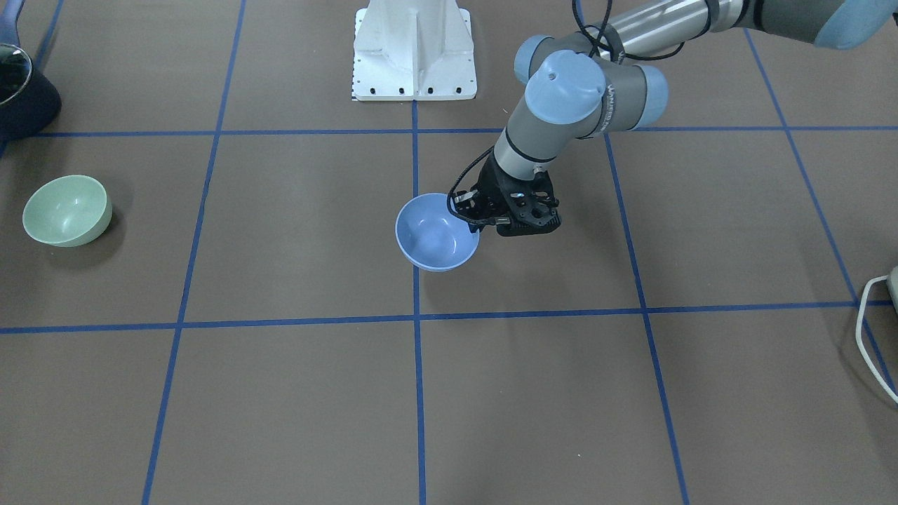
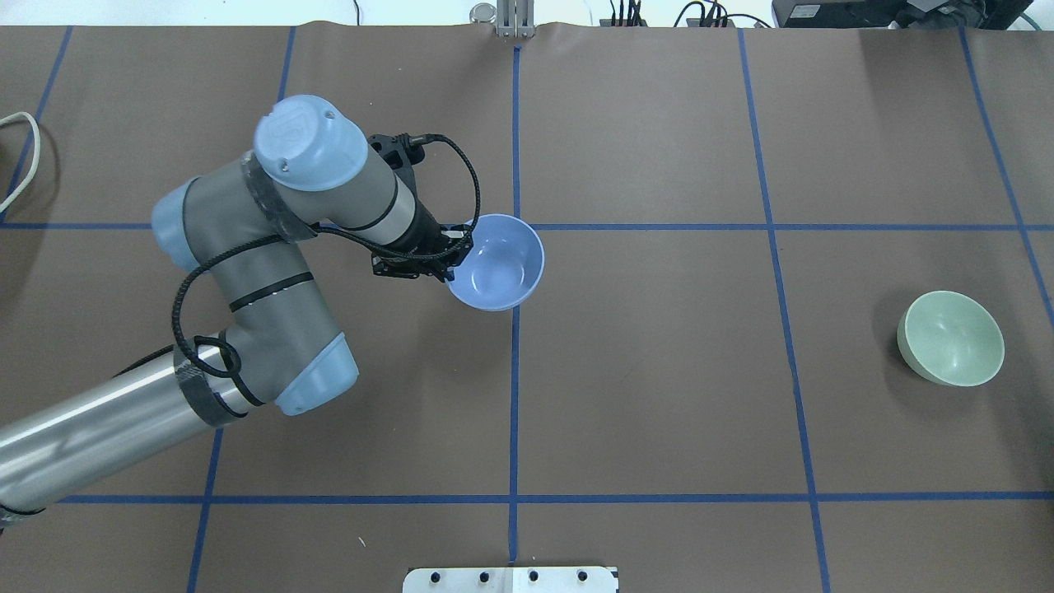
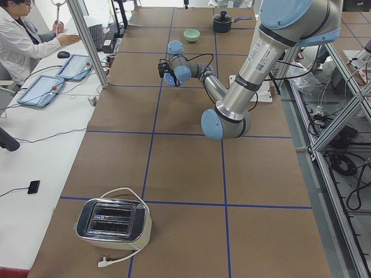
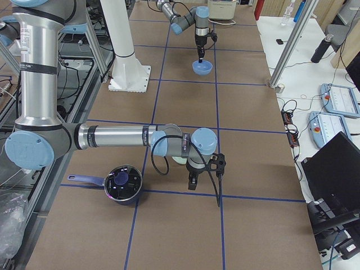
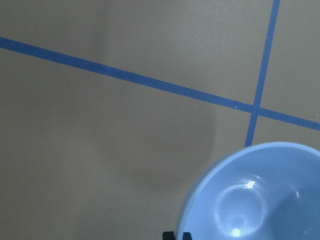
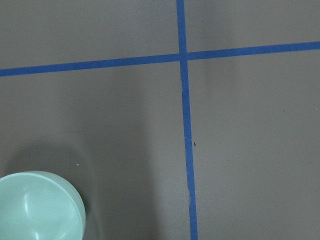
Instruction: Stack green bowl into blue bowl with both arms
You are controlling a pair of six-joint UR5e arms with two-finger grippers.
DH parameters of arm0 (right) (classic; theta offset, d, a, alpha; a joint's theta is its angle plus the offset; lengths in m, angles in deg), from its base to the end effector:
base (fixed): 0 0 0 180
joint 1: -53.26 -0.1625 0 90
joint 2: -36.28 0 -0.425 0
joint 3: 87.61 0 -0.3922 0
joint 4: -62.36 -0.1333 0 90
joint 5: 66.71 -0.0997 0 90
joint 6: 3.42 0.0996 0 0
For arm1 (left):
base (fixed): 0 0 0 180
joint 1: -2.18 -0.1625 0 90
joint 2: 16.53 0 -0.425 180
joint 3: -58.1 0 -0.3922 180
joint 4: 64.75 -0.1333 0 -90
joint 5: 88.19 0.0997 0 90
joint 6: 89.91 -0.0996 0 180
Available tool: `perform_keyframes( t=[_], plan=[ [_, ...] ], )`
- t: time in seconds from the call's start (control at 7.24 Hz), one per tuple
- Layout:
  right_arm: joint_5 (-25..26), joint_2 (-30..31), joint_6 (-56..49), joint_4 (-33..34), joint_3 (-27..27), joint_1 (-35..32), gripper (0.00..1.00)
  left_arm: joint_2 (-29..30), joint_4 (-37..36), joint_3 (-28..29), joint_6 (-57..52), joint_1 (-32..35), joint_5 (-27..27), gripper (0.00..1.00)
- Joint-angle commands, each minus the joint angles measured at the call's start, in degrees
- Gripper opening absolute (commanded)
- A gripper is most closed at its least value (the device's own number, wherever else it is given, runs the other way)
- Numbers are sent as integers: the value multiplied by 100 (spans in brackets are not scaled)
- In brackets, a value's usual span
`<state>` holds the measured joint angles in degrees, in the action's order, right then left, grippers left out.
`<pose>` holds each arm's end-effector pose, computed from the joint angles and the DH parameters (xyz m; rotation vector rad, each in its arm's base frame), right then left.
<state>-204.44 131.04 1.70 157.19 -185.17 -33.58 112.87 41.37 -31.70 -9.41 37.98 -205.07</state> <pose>0.0345 -0.4563 0.6374 -0.0934 -0.8284 0.0470 0.5189 -0.4831 0.2116 -0.0338 1.0397 -0.1906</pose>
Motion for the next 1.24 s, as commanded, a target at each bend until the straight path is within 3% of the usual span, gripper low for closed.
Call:
perform_keyframes(
  t=[0.0,0.41,0.69,0.83,0.97,1.1],
  plan=[
    [0,7,-3,0,9,0,100,155,32,244,-16,-258,183,9],
    [0,7,-3,0,9,0,100,147,172,446,-7,-451,411,9],
    [0,7,-3,0,0,9,100,129,375,447,-25,-478,430,19],
    [0,-1,-3,0,0,9,100,103,601,412,-129,-461,430,43],
    [0,-2,6,0,0,9,100,24,708,359,-574,-443,430,75],
    [-9,-10,14,-9,-52,9,100,-124,683,45,-700,-312,395,87]
  ],
)
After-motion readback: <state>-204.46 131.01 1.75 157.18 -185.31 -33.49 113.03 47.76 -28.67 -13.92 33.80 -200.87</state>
